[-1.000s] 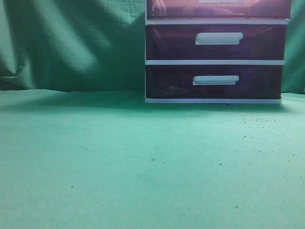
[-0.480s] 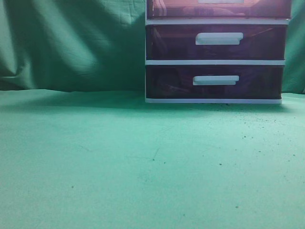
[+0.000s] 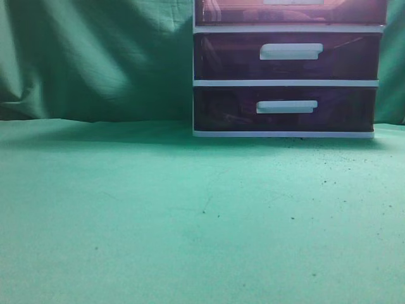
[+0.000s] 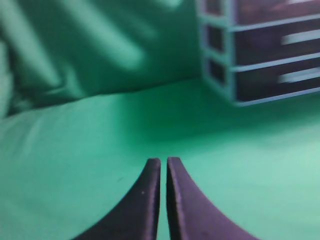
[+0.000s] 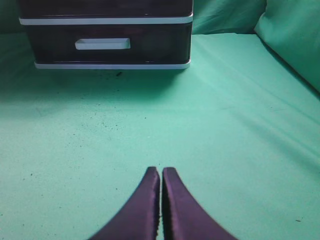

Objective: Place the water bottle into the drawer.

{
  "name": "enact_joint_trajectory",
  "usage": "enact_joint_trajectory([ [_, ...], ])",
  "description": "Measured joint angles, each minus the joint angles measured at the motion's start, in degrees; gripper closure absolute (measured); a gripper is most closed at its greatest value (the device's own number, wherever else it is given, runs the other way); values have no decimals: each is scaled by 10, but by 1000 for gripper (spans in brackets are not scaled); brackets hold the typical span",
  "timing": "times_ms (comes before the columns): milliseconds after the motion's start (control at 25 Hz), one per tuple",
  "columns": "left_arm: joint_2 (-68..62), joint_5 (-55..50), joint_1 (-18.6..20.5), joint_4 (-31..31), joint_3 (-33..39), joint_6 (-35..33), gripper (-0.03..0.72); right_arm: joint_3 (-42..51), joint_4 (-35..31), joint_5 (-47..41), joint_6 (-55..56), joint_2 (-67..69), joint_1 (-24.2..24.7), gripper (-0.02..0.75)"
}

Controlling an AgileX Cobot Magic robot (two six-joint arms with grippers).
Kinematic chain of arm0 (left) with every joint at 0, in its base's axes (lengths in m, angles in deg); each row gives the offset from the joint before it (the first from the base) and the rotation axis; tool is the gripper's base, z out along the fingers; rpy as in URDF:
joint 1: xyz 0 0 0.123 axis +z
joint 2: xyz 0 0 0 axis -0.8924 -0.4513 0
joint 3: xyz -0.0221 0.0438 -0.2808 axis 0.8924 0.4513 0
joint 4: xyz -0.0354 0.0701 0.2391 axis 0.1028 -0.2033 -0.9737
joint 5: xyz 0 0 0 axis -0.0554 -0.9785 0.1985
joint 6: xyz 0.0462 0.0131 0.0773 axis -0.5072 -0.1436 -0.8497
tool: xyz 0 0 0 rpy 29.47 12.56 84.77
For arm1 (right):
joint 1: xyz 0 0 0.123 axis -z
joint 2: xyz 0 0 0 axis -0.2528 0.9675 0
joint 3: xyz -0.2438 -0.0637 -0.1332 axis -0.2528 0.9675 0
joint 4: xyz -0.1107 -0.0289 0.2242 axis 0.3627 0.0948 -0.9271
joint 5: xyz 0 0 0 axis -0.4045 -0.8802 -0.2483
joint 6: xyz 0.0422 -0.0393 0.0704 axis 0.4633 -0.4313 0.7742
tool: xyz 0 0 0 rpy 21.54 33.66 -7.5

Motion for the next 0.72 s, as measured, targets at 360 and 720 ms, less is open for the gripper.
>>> enact_joint_trajectory([
  [360,0,19,176,50,98,1,688,0,0,0,0,0,0,738],
  [720,0,-18,178,50,98,-11,688,0,1,0,0,0,0,738],
])
